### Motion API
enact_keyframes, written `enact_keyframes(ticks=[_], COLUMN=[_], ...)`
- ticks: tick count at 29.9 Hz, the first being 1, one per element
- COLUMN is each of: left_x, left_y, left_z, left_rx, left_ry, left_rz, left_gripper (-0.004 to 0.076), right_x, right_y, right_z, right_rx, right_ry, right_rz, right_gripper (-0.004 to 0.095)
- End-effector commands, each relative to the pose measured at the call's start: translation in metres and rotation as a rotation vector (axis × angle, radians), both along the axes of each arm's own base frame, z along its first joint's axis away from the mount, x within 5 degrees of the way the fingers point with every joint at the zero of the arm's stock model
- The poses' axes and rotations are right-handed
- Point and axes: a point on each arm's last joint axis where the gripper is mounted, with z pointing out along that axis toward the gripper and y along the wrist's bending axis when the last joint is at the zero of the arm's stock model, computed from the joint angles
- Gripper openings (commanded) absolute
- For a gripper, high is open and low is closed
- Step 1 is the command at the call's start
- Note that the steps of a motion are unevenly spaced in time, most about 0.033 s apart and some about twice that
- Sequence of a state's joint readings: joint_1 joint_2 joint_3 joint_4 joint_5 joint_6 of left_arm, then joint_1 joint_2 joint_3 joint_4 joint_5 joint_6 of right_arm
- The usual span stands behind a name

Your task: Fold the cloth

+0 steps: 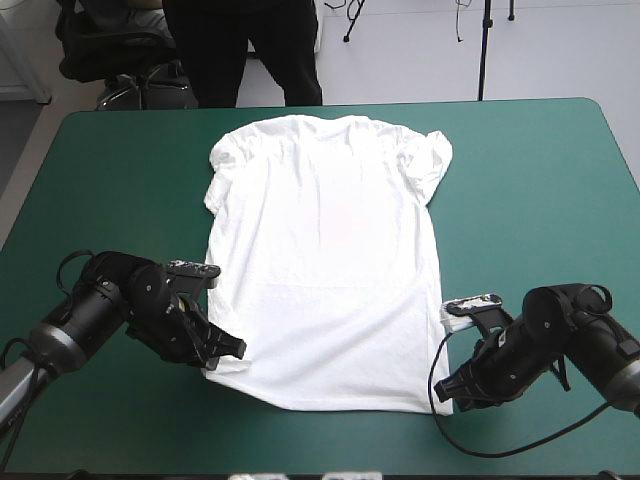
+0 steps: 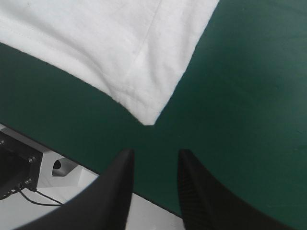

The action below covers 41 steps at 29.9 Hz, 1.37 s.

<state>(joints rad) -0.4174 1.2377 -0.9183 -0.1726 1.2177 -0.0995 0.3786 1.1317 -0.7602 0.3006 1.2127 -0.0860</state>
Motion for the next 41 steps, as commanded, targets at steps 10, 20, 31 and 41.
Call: enact_keyframes(ticks=[10,20,31,41], left_x=[0.011,0.065,0.148,0.208], left_y=[-0.002,0.01,0.022,0.012], left_z=[0.06,0.125,0.06,0.009], left_rx=[-0.042,0.079,0.044,0.078], left_ry=[-0.18,-0.647,-0.484,-0.412], left_rz=[0.01,0.175,0.238,0.202], left_gripper=[0.0392,0.0393,0.0393,0.0393], right_x=[0.027,0.078,0.122,0.142], right_y=[-0.001,-0.004,0.013,0.021], right_z=[0.063,0.118,0.11,0.087], right_rx=[-0.01,-0.036,-0.043,-0.068], right_ry=[-0.295,-0.702,-0.722,-0.678], right_rz=[-0.069,-0.25,-0.239,-0.221], right_gripper=[0.0504,0.0504,0.0504,0.05])
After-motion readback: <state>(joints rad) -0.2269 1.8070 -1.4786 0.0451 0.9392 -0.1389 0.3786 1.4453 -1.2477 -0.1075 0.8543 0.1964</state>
